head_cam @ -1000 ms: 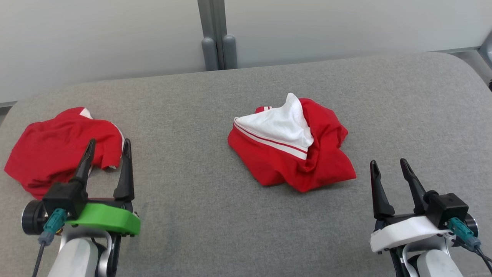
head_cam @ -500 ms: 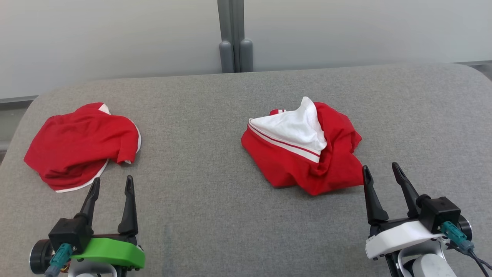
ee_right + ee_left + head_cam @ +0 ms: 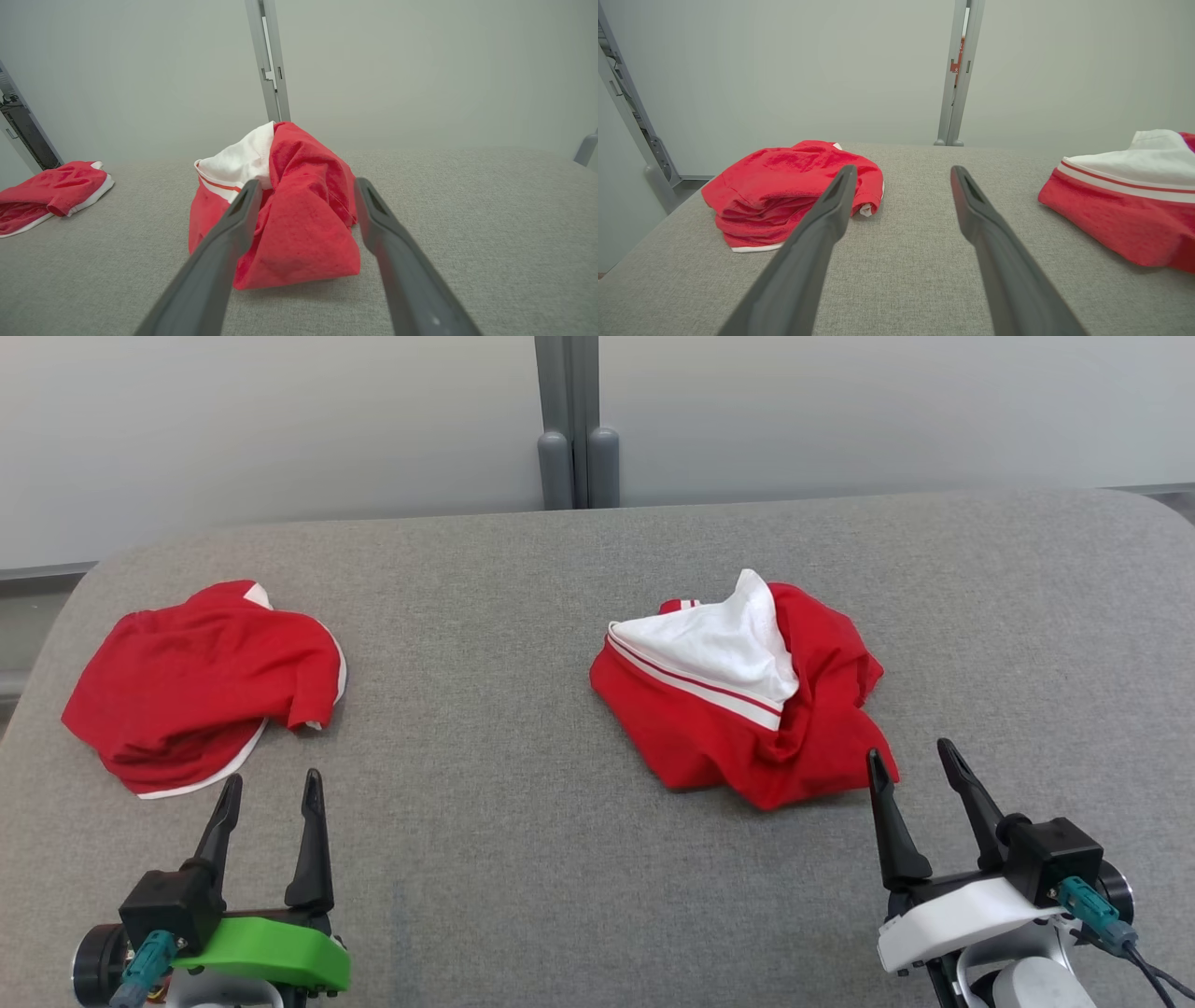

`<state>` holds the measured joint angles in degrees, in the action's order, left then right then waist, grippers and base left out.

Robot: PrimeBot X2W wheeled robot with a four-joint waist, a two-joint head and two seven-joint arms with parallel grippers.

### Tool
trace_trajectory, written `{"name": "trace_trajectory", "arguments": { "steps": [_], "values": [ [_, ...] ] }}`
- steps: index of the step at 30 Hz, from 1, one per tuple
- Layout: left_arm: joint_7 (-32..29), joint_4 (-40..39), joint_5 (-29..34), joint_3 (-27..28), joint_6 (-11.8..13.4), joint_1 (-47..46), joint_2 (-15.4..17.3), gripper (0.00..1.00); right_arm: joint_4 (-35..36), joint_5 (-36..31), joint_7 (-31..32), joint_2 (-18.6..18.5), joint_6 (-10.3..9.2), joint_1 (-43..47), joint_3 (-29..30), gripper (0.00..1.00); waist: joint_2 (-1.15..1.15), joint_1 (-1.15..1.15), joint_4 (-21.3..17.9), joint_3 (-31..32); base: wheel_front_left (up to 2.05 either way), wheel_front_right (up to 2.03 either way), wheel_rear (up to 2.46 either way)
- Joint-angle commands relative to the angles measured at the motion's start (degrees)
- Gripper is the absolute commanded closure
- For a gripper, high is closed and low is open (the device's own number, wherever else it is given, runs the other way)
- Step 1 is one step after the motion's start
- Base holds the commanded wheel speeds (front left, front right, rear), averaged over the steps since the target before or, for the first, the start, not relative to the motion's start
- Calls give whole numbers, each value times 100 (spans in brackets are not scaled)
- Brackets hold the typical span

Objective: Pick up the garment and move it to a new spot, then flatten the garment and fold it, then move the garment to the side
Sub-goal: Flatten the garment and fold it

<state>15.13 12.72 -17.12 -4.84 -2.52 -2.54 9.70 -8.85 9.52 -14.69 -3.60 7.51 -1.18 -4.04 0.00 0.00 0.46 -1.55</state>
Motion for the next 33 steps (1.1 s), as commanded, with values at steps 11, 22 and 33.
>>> {"name": "trace_trajectory", "arguments": {
  "steps": [11,22,33],
  "values": [
    [3,121,195,158,-134,-26,-113,0,-32,23,12,-26,-4,-10,-14,0,0,0,-40,-25,0,0,0],
    [3,151,300,257,-222,-23,-198,0,-56,32,5,-24,-4,3,-20,0,0,0,-69,10,0,0,0],
    [3,194,397,320,-294,-71,-243,0,-84,48,-5,-24,-4,-11,-20,0,0,0,-70,25,0,0,0]
  ]
}}
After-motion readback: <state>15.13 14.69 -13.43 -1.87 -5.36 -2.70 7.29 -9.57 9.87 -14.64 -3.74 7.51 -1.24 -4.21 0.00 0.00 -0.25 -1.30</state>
